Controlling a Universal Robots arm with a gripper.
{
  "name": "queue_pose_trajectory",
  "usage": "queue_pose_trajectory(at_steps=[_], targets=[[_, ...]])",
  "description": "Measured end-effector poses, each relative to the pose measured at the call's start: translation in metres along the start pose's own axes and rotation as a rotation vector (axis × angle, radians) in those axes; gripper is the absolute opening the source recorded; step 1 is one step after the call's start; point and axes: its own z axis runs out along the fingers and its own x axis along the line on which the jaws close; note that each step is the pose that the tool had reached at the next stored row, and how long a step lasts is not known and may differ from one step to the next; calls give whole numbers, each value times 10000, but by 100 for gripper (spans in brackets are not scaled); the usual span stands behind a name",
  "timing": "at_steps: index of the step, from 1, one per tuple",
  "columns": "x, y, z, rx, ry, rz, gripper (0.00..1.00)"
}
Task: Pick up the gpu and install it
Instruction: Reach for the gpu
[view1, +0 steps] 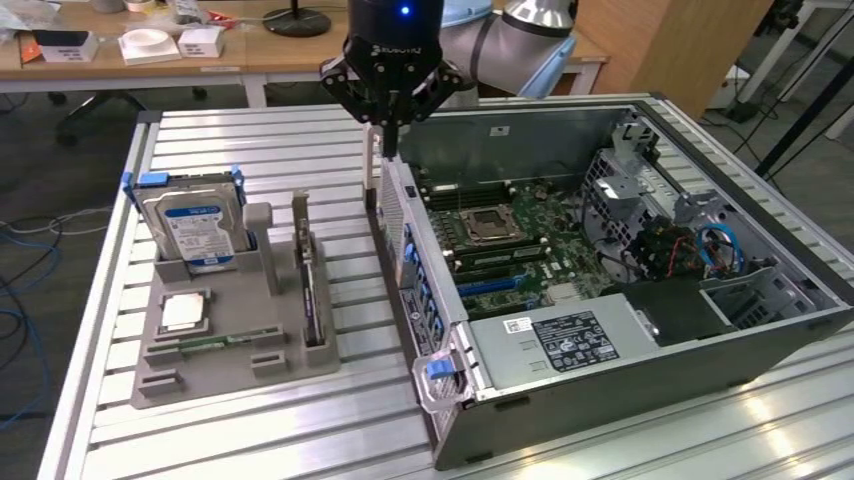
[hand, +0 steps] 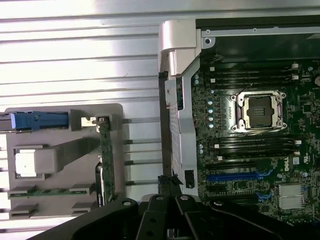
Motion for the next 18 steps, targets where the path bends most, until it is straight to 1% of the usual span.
queue_pose_trajectory(at_steps=[12, 18], targets=[[129, -10, 3, 0, 0, 0, 11], [142, -11, 3, 0, 0, -1, 11]])
